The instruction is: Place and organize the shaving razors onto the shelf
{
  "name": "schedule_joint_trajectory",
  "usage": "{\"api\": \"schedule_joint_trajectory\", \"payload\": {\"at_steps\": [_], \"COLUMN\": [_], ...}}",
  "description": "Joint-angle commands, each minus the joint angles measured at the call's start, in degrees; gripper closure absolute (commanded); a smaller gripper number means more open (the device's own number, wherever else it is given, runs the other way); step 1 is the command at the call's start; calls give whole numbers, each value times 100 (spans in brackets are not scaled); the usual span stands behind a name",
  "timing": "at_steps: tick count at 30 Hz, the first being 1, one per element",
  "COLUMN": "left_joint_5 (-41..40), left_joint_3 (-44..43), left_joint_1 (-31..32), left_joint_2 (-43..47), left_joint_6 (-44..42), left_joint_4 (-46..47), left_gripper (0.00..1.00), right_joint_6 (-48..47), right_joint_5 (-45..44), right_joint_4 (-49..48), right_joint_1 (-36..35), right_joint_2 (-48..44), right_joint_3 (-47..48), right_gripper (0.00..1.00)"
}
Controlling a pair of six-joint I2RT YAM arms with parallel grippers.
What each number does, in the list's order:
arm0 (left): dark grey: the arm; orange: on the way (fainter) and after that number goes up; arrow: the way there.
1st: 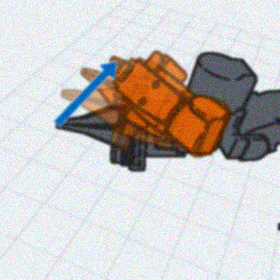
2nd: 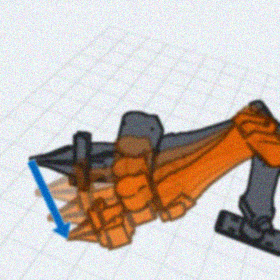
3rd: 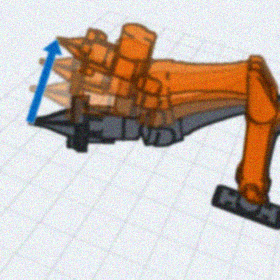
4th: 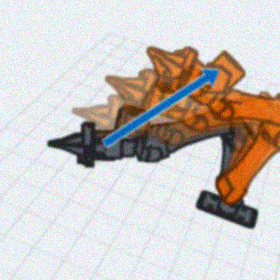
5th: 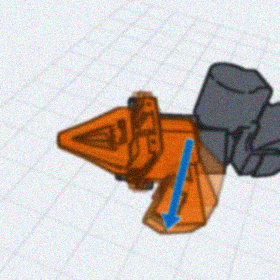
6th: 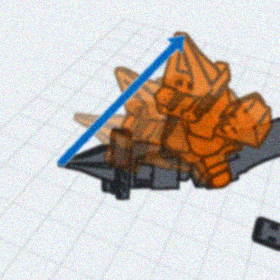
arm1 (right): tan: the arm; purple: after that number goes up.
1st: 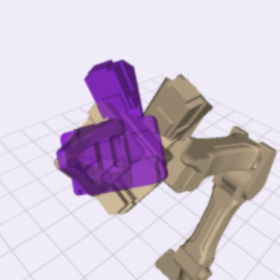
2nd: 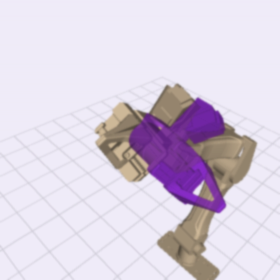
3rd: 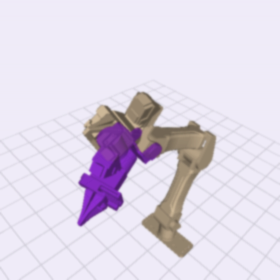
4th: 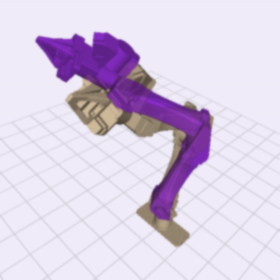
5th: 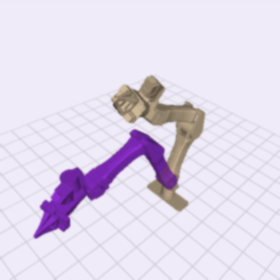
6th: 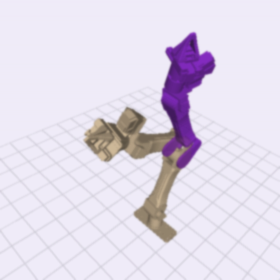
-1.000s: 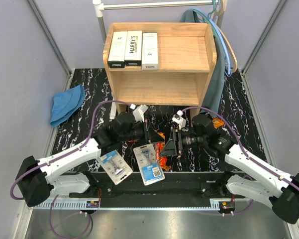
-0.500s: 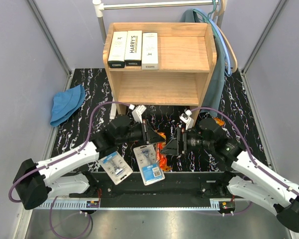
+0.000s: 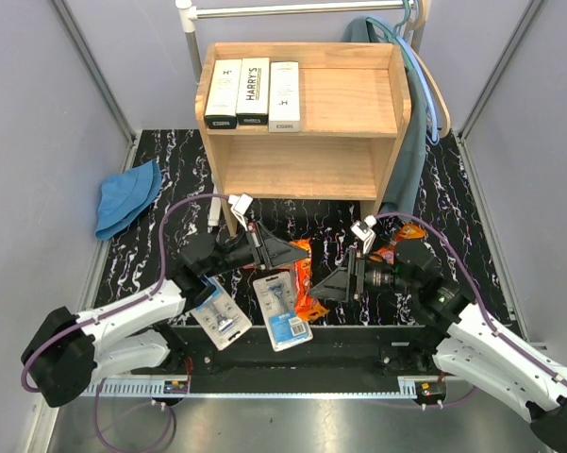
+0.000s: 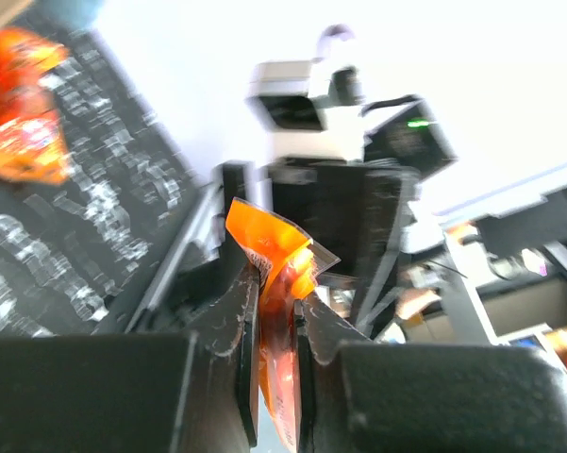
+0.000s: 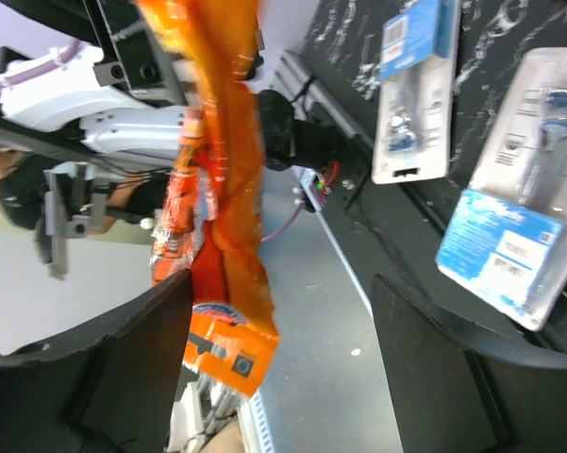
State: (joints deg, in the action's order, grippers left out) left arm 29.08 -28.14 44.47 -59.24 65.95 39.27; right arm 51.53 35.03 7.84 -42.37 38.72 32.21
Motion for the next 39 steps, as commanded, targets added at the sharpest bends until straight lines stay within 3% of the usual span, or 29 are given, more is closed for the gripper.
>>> {"api": "schedule_joint_trajectory", "payload": {"at_steps": [1,8,11,12,15,19,22,23,25,26,27,29,30,33,34,39], "left_joint_5": [335,502,458,458,458,476,493,493,441,380,301,29,-242,-1040,-1254,-2220], "left_joint_3": [28,-139,-139,-139,-122,-51,19,19,10,-16,-33,-121,-174,-490,-682,-868], "left_joint_1": [-35,-35,-35,-35,-35,-35,-35,-35,-35,-35,-35,-35,-26,-35,-35,-79], "left_joint_2": [-227,-720,-852,-878,-984,-1010,-914,-861,-651,-545,-301,-27,253,841,983,1862], "left_joint_6": [576,910,954,972,990,937,797,640,437,157,-11,-536,-705,-1373,-1610,-1753], "left_joint_4": [2022,2848,2955,2999,3061,2982,2606,2447,2078,1502,1166,85,-319,-2111,-2934,-4127], "left_gripper": [100,100,100,100,100,100,95,86,79,75,61,50,30,3,1,1], "right_joint_6": [603,1262,1360,1386,1447,1439,1255,1211,1097,1044,948,868,824,719,675,446], "right_joint_5": [355,610,619,628,646,558,427,391,295,268,224,163,136,31,5,-127], "right_joint_4": [-1239,-2487,-2620,-2647,-2726,-2656,-2226,-2121,-1830,-1699,-1489,-1312,-1180,-899,-828,-416], "right_joint_1": [-43,-43,-43,-43,-43,-43,-43,-35,-35,-43,-43,-43,-43,-35,-35,-43], "right_joint_2": [-84,-145,-119,-110,-58,-58,-119,-145,-180,-189,-189,-207,-198,-181,-154,56], "right_joint_3": [-337,-707,-725,-707,-698,-672,-549,-470,-400,-295,-250,-119,-83,84,128,365], "right_gripper": [19,22,32,41,55,90,93,94,94,95,95,95,95,96,95,96]}}
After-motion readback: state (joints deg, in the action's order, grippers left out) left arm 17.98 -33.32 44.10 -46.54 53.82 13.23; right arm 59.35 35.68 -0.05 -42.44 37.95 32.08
